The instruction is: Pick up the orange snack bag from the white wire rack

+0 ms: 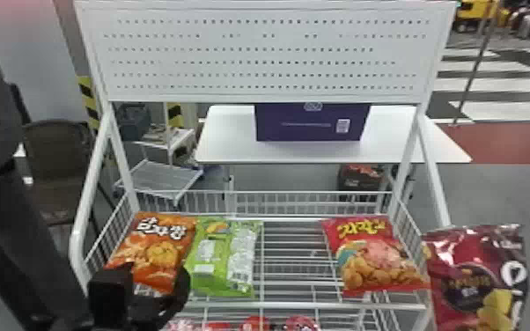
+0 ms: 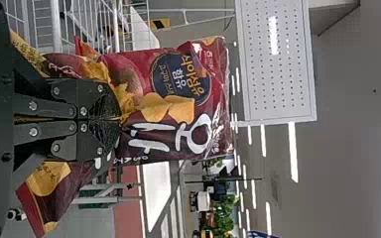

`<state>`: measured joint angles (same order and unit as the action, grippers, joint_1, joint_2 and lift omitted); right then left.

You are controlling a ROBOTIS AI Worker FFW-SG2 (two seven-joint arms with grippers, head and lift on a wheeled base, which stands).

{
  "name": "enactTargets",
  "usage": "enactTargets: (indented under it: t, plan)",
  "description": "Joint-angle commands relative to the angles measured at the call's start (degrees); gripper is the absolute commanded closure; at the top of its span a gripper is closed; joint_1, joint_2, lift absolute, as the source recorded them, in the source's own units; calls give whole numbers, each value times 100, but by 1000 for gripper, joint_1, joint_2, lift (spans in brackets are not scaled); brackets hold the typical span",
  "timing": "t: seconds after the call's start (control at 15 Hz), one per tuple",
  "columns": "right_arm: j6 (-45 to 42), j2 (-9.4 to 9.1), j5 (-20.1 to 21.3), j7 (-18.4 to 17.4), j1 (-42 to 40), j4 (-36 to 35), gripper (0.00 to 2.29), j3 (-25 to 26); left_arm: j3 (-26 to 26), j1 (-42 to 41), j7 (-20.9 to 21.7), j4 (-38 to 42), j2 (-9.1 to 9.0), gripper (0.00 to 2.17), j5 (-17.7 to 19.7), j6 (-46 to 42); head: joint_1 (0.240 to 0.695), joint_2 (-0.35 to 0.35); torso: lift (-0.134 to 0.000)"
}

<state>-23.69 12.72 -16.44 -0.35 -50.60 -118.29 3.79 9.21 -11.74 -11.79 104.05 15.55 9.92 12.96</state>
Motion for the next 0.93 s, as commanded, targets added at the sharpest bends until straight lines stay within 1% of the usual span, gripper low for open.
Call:
enactTargets:
  t: [0.0, 0.13, 0.27, 0.33, 0.4, 0.53, 0.6, 0.67, 0.73, 0.87]
  plan:
    - [-8, -23, 9, 0, -2, -1, 2098, 17, 28, 480, 10, -579, -8, 83, 89, 36, 499, 0, 0]
    - [-8, -32, 18, 0, 15, 8, 2098, 17, 72, 858, 10, -1062, -17, 83, 89, 71, 499, 0, 0]
    - [-8, -32, 9, 0, 33, 43, 2098, 25, 72, 1069, 45, -1273, -17, 87, 142, 142, 499, 0, 0]
    - [-8, -32, 9, 0, 50, 70, 2098, 25, 63, 1139, 159, -1300, -17, 90, 212, 317, 499, 0, 0]
    - [-8, -23, 0, 0, 59, 78, 2098, 25, 54, 1183, 212, -1335, -17, 184, 230, 423, 499, 0, 0]
    - [10, -23, -9, 0, 77, 96, 2098, 52, 28, 1253, 353, -1352, -35, 610, 221, 774, 499, 0, 0]
    - [10, -23, -9, 0, 85, 105, 2098, 52, 19, 1280, 388, -1352, -52, 1025, 221, 915, 499, 0, 0]
    - [10, -23, -9, 0, 94, 122, 2098, 52, 28, 1280, 309, -1352, -61, 1676, 230, 915, 499, 0, 0]
    - [10, -23, -18, 0, 121, 149, 2098, 52, 2, 1262, 247, -1352, -61, 2148, 248, 933, 499, 0, 0]
    - [10, -15, -35, 0, 147, 175, 2098, 43, -16, 1165, 151, -1291, -61, 2142, 230, 915, 499, 0, 0]
